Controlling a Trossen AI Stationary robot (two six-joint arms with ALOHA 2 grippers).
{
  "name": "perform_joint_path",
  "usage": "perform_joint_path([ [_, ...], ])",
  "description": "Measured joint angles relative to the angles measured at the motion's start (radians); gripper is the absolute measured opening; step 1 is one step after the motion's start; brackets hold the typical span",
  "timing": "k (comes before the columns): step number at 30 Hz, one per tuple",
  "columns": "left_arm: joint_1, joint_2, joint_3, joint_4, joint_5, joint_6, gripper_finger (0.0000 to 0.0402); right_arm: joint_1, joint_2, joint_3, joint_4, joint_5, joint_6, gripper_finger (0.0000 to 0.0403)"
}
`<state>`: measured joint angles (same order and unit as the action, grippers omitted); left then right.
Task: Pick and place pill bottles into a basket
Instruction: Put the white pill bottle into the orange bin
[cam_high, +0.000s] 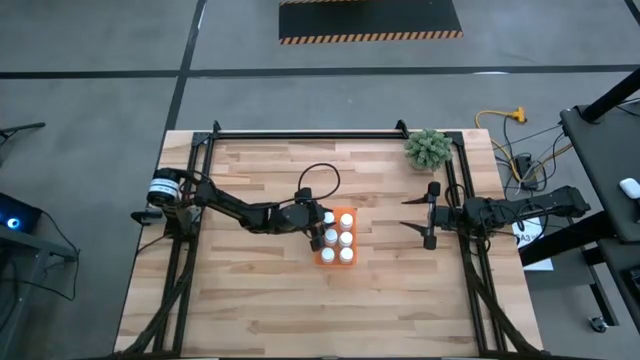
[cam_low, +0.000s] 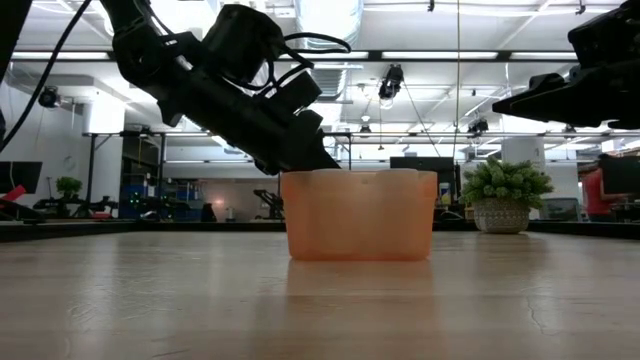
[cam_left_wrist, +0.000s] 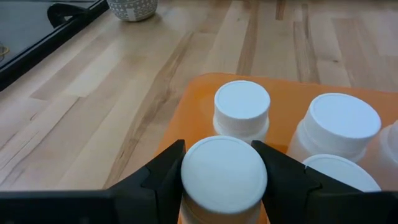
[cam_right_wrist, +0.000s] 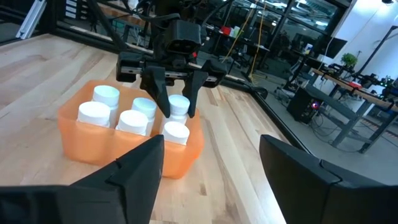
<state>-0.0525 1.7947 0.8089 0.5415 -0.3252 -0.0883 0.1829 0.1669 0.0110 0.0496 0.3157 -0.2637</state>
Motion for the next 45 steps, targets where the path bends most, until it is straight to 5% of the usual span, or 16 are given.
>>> perform_joint_path([
  [45,0.000,-0.002,0.000,0.000,0.004,0.023,0.0182,0.000,0.000,0.000,0.000,0.000,0.001,0.0249],
])
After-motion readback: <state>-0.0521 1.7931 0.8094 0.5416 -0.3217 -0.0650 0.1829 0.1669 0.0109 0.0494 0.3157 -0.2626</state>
